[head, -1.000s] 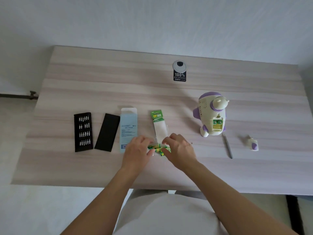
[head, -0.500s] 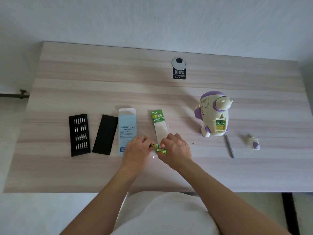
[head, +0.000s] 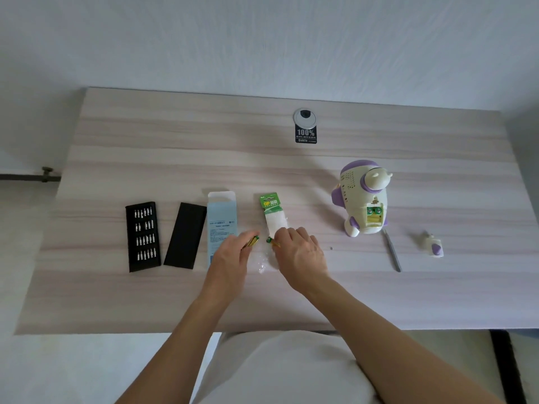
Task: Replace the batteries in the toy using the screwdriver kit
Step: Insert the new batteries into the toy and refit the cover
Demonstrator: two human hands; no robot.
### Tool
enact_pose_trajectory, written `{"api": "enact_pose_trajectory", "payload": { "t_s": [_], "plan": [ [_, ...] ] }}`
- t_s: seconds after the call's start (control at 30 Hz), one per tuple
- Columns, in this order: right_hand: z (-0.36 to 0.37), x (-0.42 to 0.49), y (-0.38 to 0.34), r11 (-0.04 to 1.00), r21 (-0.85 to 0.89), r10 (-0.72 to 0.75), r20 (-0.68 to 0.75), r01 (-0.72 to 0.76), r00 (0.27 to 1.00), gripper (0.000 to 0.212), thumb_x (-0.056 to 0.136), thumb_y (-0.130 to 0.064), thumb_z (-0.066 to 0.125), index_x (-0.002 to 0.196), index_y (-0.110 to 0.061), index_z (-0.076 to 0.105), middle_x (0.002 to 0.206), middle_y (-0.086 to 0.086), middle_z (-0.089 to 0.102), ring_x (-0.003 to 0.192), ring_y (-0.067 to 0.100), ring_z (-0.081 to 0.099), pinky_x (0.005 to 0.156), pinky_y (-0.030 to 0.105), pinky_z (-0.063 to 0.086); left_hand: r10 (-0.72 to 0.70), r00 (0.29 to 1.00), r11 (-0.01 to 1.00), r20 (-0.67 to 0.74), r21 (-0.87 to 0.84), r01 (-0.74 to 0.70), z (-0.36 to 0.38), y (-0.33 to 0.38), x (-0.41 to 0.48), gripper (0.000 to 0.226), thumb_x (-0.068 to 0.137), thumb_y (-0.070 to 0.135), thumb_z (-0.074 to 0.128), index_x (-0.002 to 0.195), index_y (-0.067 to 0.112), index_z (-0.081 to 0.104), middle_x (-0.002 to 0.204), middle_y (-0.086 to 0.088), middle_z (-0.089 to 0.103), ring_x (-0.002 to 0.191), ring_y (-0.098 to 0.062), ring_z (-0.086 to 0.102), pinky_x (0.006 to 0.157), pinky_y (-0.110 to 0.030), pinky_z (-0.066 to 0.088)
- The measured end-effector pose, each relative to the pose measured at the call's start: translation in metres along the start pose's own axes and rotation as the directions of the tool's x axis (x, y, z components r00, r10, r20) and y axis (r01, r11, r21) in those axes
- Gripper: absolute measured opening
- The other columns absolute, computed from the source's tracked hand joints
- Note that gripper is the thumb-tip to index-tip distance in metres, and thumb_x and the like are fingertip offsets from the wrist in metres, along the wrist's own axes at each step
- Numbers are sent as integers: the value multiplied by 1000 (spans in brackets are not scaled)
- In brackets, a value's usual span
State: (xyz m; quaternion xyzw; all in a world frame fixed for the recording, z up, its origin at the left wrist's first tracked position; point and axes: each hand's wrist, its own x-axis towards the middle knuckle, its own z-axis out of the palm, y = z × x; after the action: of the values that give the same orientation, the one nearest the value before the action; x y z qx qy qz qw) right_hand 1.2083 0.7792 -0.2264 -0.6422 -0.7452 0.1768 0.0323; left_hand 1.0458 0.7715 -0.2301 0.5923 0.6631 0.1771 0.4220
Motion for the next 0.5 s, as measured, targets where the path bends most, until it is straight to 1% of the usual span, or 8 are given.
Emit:
{"api": "enact_pose_trajectory", "payload": {
  "t_s": [0.07, 0.1, 0.13, 0.2, 0.27, 0.3, 0.4, 0.5],
  "plan": [
    [-15, -2, 3, 983, 175, 58, 15, -59, 998, 13, 99, -22, 53, 102, -9, 53, 90, 7, 62, 80, 31, 55, 66, 39, 42, 15, 1000, 1000, -15, -3, -15, -2, 4, -5, 29, 103, 21, 49, 130, 30, 55, 112, 3, 58, 111, -14, 50, 103, -37, 44],
    [-22, -5, 6, 959, 270, 76, 25, -80, 997, 14, 101, -24, 50, 105, -11, 51, 93, 6, 62, 81, 30, 55, 66, 39, 43, 26, 1000, 1000, -16, 2, -26, -3, 8, -8, 28, 103, 22, 49, 129, 31, 54, 112, 5, 57, 110, -13, 52, 101, -36, 46],
    [-28, -8, 9, 932, 354, 76, 11, -75, 997, 12, 101, -24, 50, 105, -12, 50, 95, 3, 63, 80, 29, 56, 68, 40, 46, 37, 999, 999, -15, 10, -37, -4, 13, -11, 28, 103, 23, 49, 129, 32, 52, 112, 8, 56, 107, -10, 52, 98, -32, 46],
    [-42, -17, 17, 882, 470, 83, -64, -44, 994, 10, 98, -21, 57, 104, -15, 52, 93, -4, 63, 77, 22, 58, 70, 41, 50, 66, 998, 998, -8, 15, -66, -4, 26, -13, 29, 103, 23, 50, 130, 32, 51, 111, 11, 56, 98, -2, 53, 86, -15, 42],
    [-54, -28, 25, 844, 535, 102, -114, -25, 988, 13, 96, -18, 61, 108, -18, 56, 92, -10, 62, 75, 11, 58, 70, 33, 52, 102, 995, 995, 6, 13, -102, -2, 41, -12, 30, 102, 23, 52, 131, 33, 51, 110, 12, 57, 93, 7, 53, 72, -5, 38],
    [-60, -33, 29, 833, 553, 110, -133, -19, 985, 18, 96, -18, 61, 113, -20, 57, 92, -12, 61, 76, 10, 60, 70, 28, 52, 120, 993, 993, 16, -1, -120, -1, 49, -10, 31, 102, 23, 53, 131, 35, 52, 109, 12, 58, 91, 8, 54, 69, -3, 39],
    [-75, -50, 42, 806, 592, 157, -194, -12, 968, 27, 96, -18, 60, 123, -24, 59, 95, -15, 60, 78, 8, 63, 70, 17, 50, 158, 987, 980, 35, -126, -152, 7, 75, -6, 34, 98, 20, 60, 124, 40, 50, 100, 11, 62, 86, 2, 62, 67, -5, 47],
    [-82, -66, 57, 751, 658, 252, -218, -48, 943, 25, 96, -17, 61, 120, -24, 61, 92, -15, 61, 78, 11, 63, 69, 17, 51, 193, 981, 966, 25, -183, -185, 18, 100, -3, 21, 93, 18, 67, 108, 29, 57, 96, 11, 65, 82, -7, 65, 67, -12, 50]
  ]
}}
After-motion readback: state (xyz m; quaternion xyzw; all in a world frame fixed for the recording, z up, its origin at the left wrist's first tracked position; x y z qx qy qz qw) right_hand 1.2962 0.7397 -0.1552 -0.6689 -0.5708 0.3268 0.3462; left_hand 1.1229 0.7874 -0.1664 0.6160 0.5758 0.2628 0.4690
